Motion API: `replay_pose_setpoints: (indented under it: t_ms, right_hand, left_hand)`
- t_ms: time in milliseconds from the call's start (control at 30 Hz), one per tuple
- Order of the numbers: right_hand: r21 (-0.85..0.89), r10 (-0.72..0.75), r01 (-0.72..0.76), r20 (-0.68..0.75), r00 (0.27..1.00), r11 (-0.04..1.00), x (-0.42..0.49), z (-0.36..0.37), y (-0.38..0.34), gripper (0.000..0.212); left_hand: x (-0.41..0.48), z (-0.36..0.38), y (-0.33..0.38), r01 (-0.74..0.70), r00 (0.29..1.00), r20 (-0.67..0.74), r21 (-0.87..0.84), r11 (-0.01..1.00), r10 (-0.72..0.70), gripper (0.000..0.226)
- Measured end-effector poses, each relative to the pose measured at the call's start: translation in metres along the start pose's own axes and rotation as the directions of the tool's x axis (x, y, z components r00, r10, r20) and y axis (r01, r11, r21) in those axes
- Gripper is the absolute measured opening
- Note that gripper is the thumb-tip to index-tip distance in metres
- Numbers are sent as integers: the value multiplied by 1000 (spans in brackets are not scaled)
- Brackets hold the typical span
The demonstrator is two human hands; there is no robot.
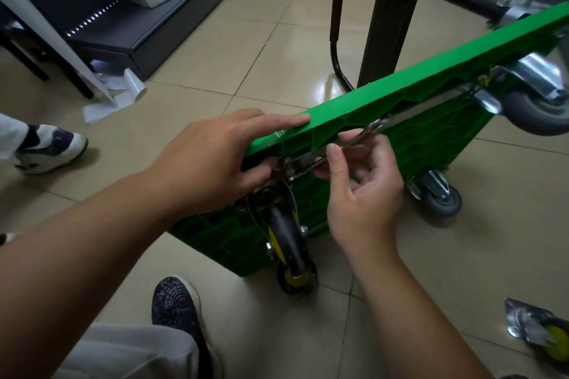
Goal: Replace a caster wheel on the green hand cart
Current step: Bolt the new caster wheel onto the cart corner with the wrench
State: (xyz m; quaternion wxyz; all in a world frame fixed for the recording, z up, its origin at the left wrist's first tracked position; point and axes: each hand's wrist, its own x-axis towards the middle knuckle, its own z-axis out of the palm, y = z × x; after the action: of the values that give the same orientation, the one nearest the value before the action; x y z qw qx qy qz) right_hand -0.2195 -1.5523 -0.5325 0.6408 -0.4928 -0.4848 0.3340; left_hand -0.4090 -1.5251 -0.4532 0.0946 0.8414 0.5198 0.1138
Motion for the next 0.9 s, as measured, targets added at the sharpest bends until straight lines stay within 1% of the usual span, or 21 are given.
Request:
replay_pose_setpoints:
  t_ms: [100, 167, 267, 367, 433, 467, 500, 567, 600, 633, 667, 733, 833, 900]
  right_hand:
    - [-47, 30, -29, 17, 999, 998, 5, 1, -2, 10]
    - [-115, 30, -26, 35, 999, 993, 10, 1, -5, 11]
    - [-218, -30, 47, 78, 996, 975, 13, 3, -13, 15]
    - [-259, -110, 137, 118, 987, 956, 8, 8, -17, 15]
    - [-275, -128, 151, 99, 987, 950, 5, 12, -16, 16]
    - [-269, -111, 126, 67, 992, 955, 5, 12, -14, 16]
    - [-242, -60, 64, 23, 998, 968, 6, 12, -12, 15]
    - [-86, 130, -134, -49, 990, 987, 8, 10, -6, 8]
    - [10, 223, -223, -62, 973, 975, 8, 9, -4, 7]
    - [79, 280, -275, -70, 957, 958, 9, 8, -2, 11]
    - [117, 307, -297, -74, 949, 948, 10, 7, 0, 15]
    - [135, 318, -306, -77, 945, 942, 10, 8, 1, 18]
    - [110, 299, -291, -65, 952, 951, 15, 9, 3, 23]
    - [87, 302, -297, -46, 952, 951, 20, 10, 4, 26]
  left_hand:
    - [0, 0, 1, -1, 1000, -3, -9, 1000, 1, 67]
    - [0, 0, 0, -5, 1000, -6, -5, 1000, 5, 66]
    - [0, 0, -1, -4, 1000, -8, -4, 1000, 4, 67]
    - [0, 1, 0, -6, 1000, -12, -12, 1000, 6, 68]
    - [0, 2, 0, -11, 1000, -18, -14, 1000, 11, 68]
    - [0, 2, -1, -12, 1000, -23, -10, 1000, 12, 69]
    - [1, 2, -1, -12, 1000, -27, -4, 1000, 12, 69]
    - [0, 3, -2, -12, 1000, -29, 7, 1000, 12, 70]
    - [0, 3, -2, -12, 999, -30, 9, 1000, 12, 69]
    - [0, 3, -1, -13, 999, -32, 9, 1000, 13, 69]
    - [0, 3, -1, -16, 999, -35, 9, 1000, 16, 69]
    - [1, 3, -1, -24, 999, -35, 8, 1000, 24, 68]
    - [0, 2, -1, -25, 999, -33, -5, 1000, 24, 68]
    - [0, 3, -1, -31, 999, -34, -1, 1000, 31, 63]
